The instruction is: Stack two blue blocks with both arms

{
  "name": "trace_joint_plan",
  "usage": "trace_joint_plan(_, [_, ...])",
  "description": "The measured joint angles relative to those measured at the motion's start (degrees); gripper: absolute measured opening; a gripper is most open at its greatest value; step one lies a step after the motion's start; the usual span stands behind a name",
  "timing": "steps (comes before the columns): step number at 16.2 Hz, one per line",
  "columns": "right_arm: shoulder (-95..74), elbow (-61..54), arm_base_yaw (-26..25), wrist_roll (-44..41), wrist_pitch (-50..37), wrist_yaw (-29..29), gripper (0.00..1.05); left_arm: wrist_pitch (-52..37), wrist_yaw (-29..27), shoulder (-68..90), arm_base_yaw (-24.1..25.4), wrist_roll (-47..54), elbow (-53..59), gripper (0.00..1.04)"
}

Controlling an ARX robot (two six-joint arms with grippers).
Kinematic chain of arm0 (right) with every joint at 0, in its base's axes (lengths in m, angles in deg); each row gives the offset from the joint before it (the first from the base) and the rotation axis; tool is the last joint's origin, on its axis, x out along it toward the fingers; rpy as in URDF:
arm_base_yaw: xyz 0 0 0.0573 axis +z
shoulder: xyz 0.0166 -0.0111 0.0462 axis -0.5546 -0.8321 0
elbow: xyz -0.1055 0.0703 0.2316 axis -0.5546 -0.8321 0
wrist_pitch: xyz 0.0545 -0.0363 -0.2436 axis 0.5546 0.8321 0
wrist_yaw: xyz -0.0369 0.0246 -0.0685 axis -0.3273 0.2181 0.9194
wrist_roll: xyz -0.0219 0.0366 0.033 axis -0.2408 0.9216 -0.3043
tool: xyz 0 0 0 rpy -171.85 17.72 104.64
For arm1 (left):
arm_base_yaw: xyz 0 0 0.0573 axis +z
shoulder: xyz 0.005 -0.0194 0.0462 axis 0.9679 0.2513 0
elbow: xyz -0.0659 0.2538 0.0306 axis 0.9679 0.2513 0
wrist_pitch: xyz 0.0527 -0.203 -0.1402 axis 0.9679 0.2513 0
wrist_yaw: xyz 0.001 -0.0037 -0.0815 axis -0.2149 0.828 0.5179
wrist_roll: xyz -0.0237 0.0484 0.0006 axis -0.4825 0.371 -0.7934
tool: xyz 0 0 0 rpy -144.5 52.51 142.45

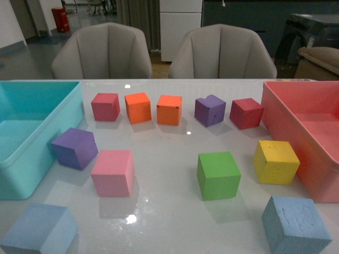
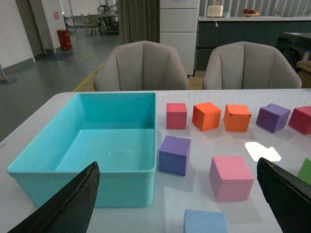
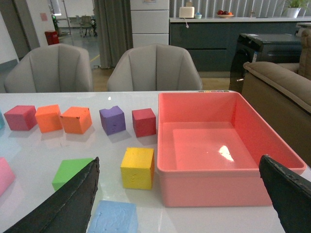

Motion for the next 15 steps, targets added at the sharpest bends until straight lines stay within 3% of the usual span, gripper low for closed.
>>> trace_joint_plan(15, [0.0, 0.0, 0.0, 0.0, 0.0, 0.02, 0.98, 0.0, 0.0, 0.0, 0.0, 0.0, 0.0, 0.98])
